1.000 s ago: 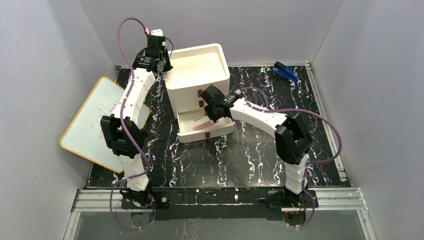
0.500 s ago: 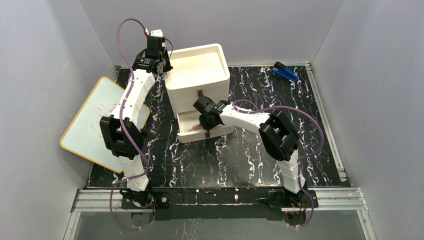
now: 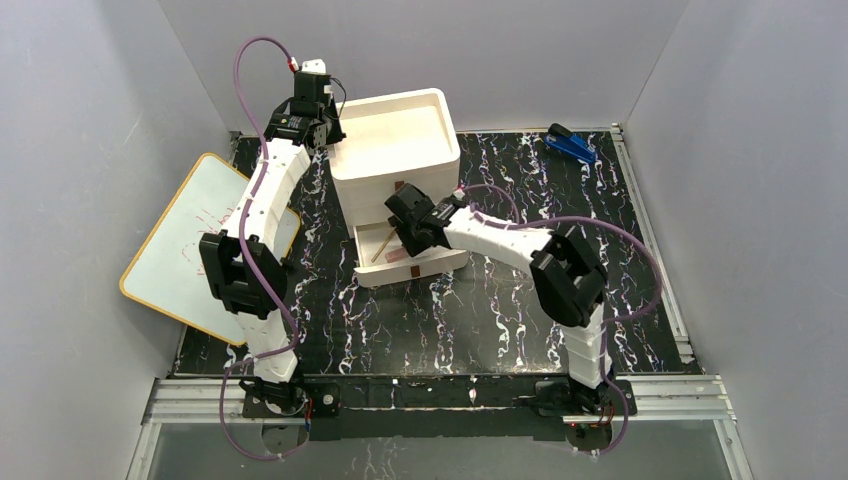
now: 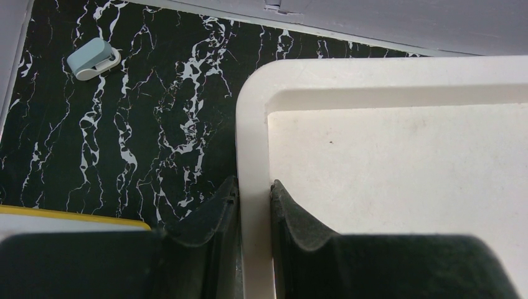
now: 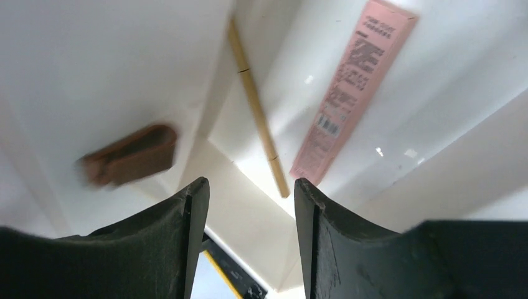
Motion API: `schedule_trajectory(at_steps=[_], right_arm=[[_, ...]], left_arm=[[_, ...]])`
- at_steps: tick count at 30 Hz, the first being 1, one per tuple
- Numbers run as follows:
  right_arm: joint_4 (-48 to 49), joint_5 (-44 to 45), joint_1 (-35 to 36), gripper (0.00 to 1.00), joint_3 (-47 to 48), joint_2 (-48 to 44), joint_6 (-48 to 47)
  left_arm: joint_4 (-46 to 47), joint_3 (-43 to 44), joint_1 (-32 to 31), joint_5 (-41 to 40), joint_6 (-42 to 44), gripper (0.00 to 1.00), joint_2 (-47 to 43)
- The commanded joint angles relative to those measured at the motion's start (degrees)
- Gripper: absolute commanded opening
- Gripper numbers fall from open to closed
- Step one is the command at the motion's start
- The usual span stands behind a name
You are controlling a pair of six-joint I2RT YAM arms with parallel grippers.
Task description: Organize the makeup
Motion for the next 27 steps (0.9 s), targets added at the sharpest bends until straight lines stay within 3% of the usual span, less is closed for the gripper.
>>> schedule_trajectory(at_steps=[1, 9, 12, 16, 20, 23, 27], right_arm=[[-2.1, 7.6, 1.7, 0.6, 2.6, -10.3, -5.5], [-2.5, 4.5, 2.9, 0.59, -5.5, -23.6, -16.4], [1.3, 5.2, 4.6, 0.53, -11.5, -27.5, -28.0], [-2.7, 15.3, 10.7, 0.51, -13.8, -24.7, -43.9], [-3.8, 26.5, 15.9, 0.52, -17.8, -20.2, -49.8], [7.4, 27.9, 17.6, 0.63, -26.7, -20.4, -55.5], [34.0, 21.2, 18.4, 0.72, -40.4, -23.9, -66.7]], left_arm=[[-18.6, -3.2, -0.6, 4.0, 0.9, 0.0, 3.0], [-19.9, 0.2, -0.5, 3.2, 1.0, 0.0, 6.1], [-20.4, 1.7, -0.6, 3.1, 1.0, 0.0, 7.0], [-19.9, 1.8, -0.6, 3.6, 0.7, 0.0, 7.6], [-20.0, 1.9, -0.6, 3.8, 0.6, 0.0, 8.0], [-20.3, 2.5, -0.6, 3.9, 0.8, 0.0, 8.0], [-20.8, 2.4, -0.6, 3.4, 1.2, 0.0, 7.0]])
